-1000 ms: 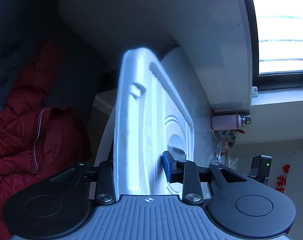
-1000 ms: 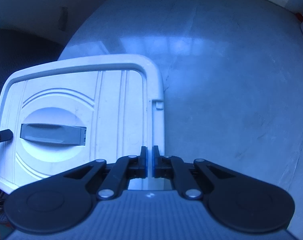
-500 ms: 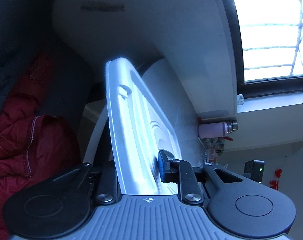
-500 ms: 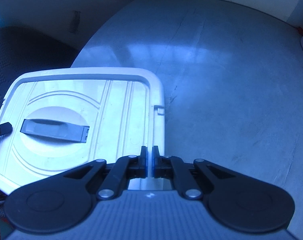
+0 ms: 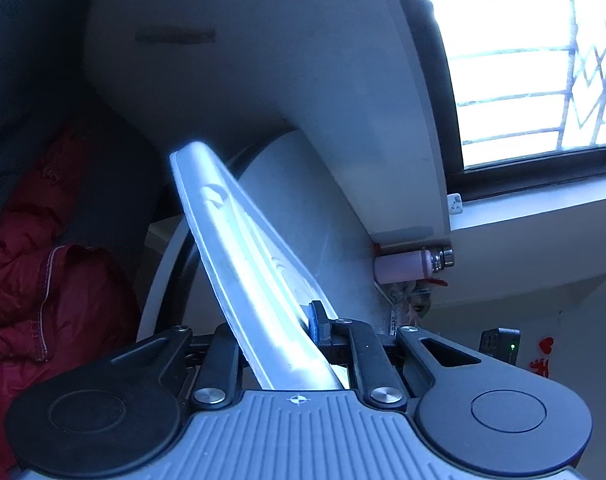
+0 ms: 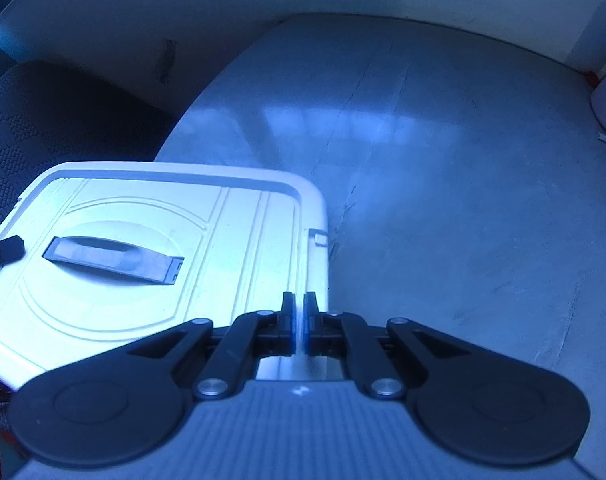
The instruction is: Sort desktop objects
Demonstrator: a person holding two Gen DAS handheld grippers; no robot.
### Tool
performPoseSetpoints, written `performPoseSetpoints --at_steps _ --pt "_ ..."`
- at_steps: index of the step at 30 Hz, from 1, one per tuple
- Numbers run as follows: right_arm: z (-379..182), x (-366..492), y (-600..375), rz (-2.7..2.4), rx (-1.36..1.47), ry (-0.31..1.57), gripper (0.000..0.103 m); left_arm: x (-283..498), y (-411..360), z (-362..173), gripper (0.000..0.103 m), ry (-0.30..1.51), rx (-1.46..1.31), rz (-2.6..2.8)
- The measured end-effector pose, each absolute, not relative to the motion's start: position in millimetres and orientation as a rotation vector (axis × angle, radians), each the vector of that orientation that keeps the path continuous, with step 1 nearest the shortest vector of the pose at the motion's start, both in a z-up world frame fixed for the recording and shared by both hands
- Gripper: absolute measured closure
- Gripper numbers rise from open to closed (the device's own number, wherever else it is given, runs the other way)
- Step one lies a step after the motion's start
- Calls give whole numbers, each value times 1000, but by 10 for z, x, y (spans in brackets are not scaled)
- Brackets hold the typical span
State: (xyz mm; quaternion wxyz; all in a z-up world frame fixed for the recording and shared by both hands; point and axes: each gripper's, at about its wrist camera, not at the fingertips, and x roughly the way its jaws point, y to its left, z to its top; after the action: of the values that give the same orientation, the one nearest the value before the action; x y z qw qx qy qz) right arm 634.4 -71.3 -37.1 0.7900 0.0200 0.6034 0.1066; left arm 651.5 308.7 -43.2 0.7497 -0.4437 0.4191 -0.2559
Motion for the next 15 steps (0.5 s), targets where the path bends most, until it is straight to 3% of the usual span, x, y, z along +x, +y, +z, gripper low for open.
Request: performPoseSetpoints --at_steps 4,15 --pt "-359 6336 -757 242 68 1290 103 6463 3000 -370 95 905 -952 -576" --pt "-598 6396 -924 216 65 1355 103 6354 2903 -439 95 896 -988 -574"
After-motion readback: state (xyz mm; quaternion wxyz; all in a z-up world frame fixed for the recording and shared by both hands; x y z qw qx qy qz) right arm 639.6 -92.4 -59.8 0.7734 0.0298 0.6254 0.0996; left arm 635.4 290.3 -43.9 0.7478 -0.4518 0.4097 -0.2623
